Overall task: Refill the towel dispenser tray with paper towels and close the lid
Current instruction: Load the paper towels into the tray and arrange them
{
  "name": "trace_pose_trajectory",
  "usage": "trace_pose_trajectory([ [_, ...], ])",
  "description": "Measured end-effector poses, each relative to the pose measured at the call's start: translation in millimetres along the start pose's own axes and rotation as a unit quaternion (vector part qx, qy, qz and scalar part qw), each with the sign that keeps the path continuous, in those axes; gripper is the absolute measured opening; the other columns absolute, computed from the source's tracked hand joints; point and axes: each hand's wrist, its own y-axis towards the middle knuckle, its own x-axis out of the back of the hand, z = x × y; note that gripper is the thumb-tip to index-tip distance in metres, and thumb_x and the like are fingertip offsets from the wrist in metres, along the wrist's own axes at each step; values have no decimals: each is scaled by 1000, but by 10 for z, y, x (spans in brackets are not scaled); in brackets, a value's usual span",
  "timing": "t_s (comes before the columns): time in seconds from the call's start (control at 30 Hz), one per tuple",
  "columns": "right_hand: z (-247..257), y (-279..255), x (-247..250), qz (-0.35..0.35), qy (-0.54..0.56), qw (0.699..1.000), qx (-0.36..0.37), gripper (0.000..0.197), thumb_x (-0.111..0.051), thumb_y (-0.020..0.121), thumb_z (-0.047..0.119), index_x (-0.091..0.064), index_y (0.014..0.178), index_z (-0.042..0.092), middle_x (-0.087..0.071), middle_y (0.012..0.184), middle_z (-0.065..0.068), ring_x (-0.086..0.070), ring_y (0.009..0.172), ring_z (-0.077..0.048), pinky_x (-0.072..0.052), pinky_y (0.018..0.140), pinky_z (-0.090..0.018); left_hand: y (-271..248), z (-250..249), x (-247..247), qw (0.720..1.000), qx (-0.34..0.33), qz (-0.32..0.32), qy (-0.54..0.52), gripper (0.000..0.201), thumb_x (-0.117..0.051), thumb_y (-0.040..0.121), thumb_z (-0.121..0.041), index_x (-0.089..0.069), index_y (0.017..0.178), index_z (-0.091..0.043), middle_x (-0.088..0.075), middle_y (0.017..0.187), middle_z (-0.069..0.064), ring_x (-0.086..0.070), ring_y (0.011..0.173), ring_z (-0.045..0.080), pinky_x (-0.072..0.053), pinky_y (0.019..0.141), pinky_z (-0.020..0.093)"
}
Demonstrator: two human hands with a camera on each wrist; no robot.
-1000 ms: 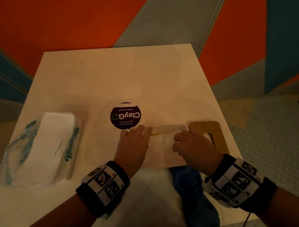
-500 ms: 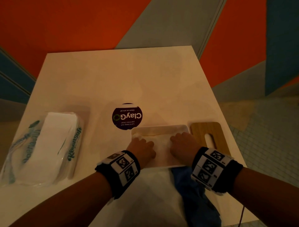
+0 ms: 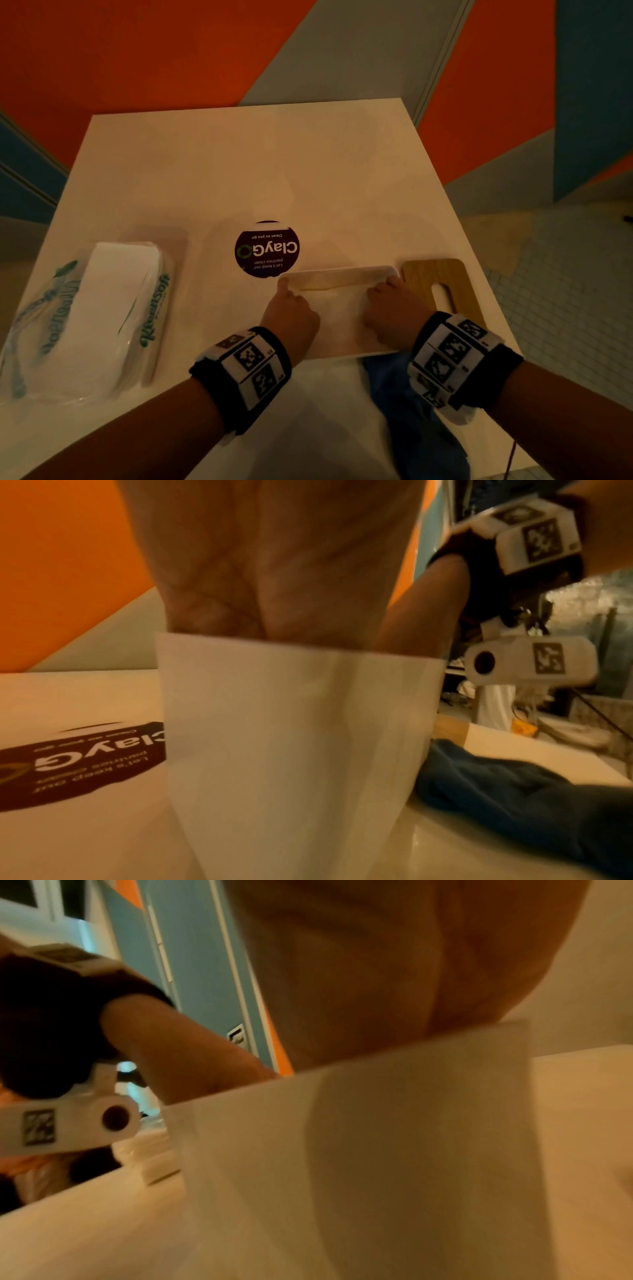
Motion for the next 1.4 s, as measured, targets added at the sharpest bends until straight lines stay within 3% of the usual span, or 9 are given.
trace_pose_trajectory([
  [0.1, -47, -55, 69, -17, 102, 995, -3, 34, -48, 89, 34, -54, 121, 24, -51, 130, -5, -37, 126, -25, -10, 112, -43, -176, 151, 45, 981, -18, -105, -163, 35, -48, 89, -31, -50, 123, -20, -49, 135, 2, -41, 128, 20, -4, 114, 45],
  [0.23, 62, -193, 356, -87, 254, 963, -23, 37, -48, 90, 35, -47, 127, 29, -41, 140, -1, -28, 134, -16, 2, 114, -42, -535, 538, -29, 869, 32, -334, -363, 20, -63, 79, -20, -67, 99, -18, -69, 109, 4, -65, 97, 20, -38, 90, 30],
  [0.37, 517, -206, 794, -152, 288, 944, 53, 37, -50, 90, 33, -47, 127, 28, -43, 138, -2, -35, 130, -16, -6, 114, -39, -921, 1131, -385, 752, 215, -341, -522, 21, -63, 80, -4, -66, 100, -10, -62, 108, 9, -57, 90, 19, -36, 74, -1],
  [0.47, 1045, -20, 1084, -184, 295, 924, 159, 38, -53, 90, 28, -51, 126, 19, -44, 138, -8, -40, 125, -23, -24, 104, -34, -1176, 1529, -748, 737, 331, -252, -532, 32, -60, 83, -10, -58, 115, -9, -56, 126, 14, -55, 107, 31, -42, 88, 29],
  [0.57, 1618, 288, 1278, -162, 264, 924, 223, 44, -55, 89, 23, -45, 131, 15, -34, 146, -11, -28, 133, -26, -17, 109, -36, -1323, 1783, -1134, 719, 374, -178, -558, 47, -60, 83, -13, -45, 127, -6, -46, 137, 19, -46, 121, 35, -36, 98, 42],
  [0.77, 2364, 832, 1515, -143, 163, 949, 231, 52, -55, 89, 25, -36, 136, 16, -29, 147, -11, -19, 136, -29, -11, 113, -46, -1342, 1961, -1539, 695, 345, -146, -614, 64, -59, 84, -15, -25, 138, -7, -36, 143, 20, -41, 126, 36, -35, 105, 46],
  [1.1, 2506, 947, 1548, -64, 213, 960, 172, 43, -45, 93, 27, -39, 135, 20, -25, 150, -3, -16, 140, -21, 0, 115, -47, -1272, 1998, -1594, 658, 327, -222, -641, 57, -59, 78, -2, -37, 130, -6, -50, 129, 21, -47, 118, 34, -38, 96, 37],
  [1.23, 2505, 949, 1517, -60, 259, 951, 158, 40, -42, 95, 27, -40, 135, 21, -22, 153, 0, -13, 141, -16, 4, 115, -48, -1279, 1974, -1595, 690, 261, -274, -617, 38, -54, 75, 6, -55, 112, 1, -54, 113, 24, -50, 109, 34, -37, 90, 32],
  [1.4, 2531, 979, 1455, -83, 307, 938, 135, 37, -43, 95, 28, -44, 131, 22, -27, 151, 1, -18, 140, -13, 4, 115, -48, -1315, 1893, -1664, 690, 242, -312, -606, 45, -49, 82, 5, -45, 126, -4, -49, 128, 19, -44, 120, 32, -33, 98, 30],
])
